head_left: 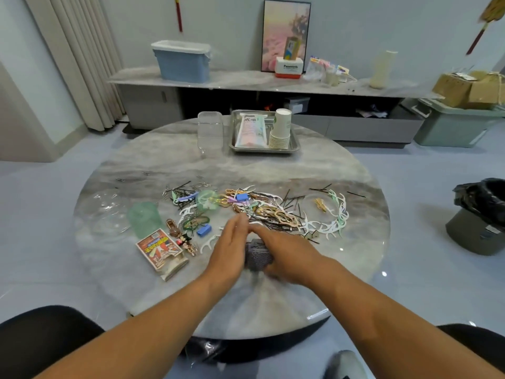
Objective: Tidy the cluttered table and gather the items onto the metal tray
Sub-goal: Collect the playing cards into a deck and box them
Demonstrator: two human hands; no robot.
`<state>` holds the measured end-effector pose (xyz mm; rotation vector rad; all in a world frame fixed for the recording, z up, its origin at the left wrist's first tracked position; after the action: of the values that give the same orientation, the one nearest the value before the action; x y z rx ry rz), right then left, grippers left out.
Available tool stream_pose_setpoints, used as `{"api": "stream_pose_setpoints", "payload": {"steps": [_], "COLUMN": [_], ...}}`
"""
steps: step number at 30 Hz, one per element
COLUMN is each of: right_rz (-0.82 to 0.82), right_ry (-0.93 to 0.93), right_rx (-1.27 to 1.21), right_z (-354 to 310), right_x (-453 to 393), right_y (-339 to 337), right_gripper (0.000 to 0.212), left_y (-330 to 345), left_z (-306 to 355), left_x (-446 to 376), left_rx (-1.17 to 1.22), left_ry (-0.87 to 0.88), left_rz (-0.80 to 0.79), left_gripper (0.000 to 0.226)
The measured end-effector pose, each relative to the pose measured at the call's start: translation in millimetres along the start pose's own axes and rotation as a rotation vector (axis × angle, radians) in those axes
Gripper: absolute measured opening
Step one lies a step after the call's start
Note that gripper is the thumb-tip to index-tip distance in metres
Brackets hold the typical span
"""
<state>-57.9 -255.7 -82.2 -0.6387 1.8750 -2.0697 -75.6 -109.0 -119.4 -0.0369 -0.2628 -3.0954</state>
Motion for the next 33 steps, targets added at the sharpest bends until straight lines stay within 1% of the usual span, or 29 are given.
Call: {"api": "stream_pose_setpoints", "payload": {"steps": [3, 5, 7, 8, 11, 13, 14, 16, 18, 20, 21, 22, 24, 25, 26, 27, 28, 29, 30, 31, 33], "right_rz": [0.013, 0.004, 0.001, 0.003, 0.024, 0.050, 0.058, 0.072, 0.078, 0.102, 0.133, 0.181, 0.329, 0.412, 0.486, 0.553, 0.599, 0.612, 0.566, 0.475, 0.247], "right_ry": [0.038, 0.080, 0.150, 0.201, 0.287, 0.269, 0.254, 0.230, 0.201, 0.201, 0.231, 0.273, 0.344, 0.366, 0.371, 0.363, 0.343, 0.307, 0.251, 0.171, -0.021], "right_rx": [0.013, 0.014, -0.043, -0.110, -0.396, -0.579, -0.630, -0.664, -0.608, -0.515, -0.513, -0.541, -0.599, -0.618, -0.633, -0.625, -0.600, -0.578, -0.566, -0.574, -0.665], "right_z": [5, 10, 17, 20, 25, 17, 12, 9, 10, 10, 7, 3, -8, -13, -19, -24, -28, -31, -31, -30, -23], "right_x": [2, 4, 8, 11, 20, 25, 27, 26, 26, 27, 27, 26, 23, 21, 20, 20, 21, 22, 23, 26, 28], "right_y": [0, 2, 5, 8, 21, 32, 36, 42, 42, 38, 34, 28, 11, 1, -11, -23, -35, -46, -57, -66, -86], "right_gripper": [0.093, 0.081, 0.063, 0.061, 0.068, 0.075, 0.076, 0.074, 0.063, 0.045, 0.035, 0.026, 0.018, 0.019, 0.019, 0.017, 0.015, 0.013, 0.014, 0.021, 0.031], "left_y": [10, 11, 10, 10, 12, 14, 16, 18, 17, 18, 19, 21, 26, 30, 34, 38, 40, 38, 34, 29, 11], "left_z": [-14, -21, -26, -28, -29, -30, -29, -27, -27, -23, -18, -11, 10, 21, 31, 40, 51, 63, 75, 85, 99], "left_x": [13, 19, 22, 23, 27, 29, 29, 29, 28, 27, 27, 26, 23, 21, 19, 15, 11, 8, 6, 6, 6], "left_rx": [0.012, -0.019, -0.044, -0.056, -0.101, -0.186, -0.242, -0.338, -0.359, -0.265, -0.171, -0.071, 0.112, 0.235, 0.384, 0.526, 0.638, 0.700, 0.721, 0.712, 0.679], "left_ry": [-0.022, -0.023, -0.031, -0.037, -0.028, 0.007, 0.025, 0.047, 0.035, -0.006, -0.029, -0.047, -0.102, -0.138, -0.164, -0.189, -0.209, -0.221, -0.240, -0.272, -0.344], "left_rz": [-0.071, -0.110, -0.129, -0.138, -0.175, -0.208, -0.227, -0.245, -0.258, -0.239, -0.196, -0.127, 0.010, 0.042, 0.049, 0.046, 0.049, 0.046, 0.048, 0.057, 0.100], "left_gripper": [0.042, 0.039, 0.045, 0.050, 0.060, 0.067, 0.068, 0.067, 0.066, 0.068, 0.073, 0.084, 0.105, 0.108, 0.102, 0.089, 0.073, 0.055, 0.038, 0.028, 0.028]}}
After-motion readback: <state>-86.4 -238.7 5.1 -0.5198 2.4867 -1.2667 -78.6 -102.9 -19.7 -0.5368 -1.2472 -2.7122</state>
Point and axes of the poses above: each hand's wrist, its own x-axis away from the middle knuckle, its own y-axis out of the palm, z = x × y, the point moved 1 cm from there along -x, towards the middle knuckle, and after that the axes turned 15 degrees about x, right-handed, at the moved point
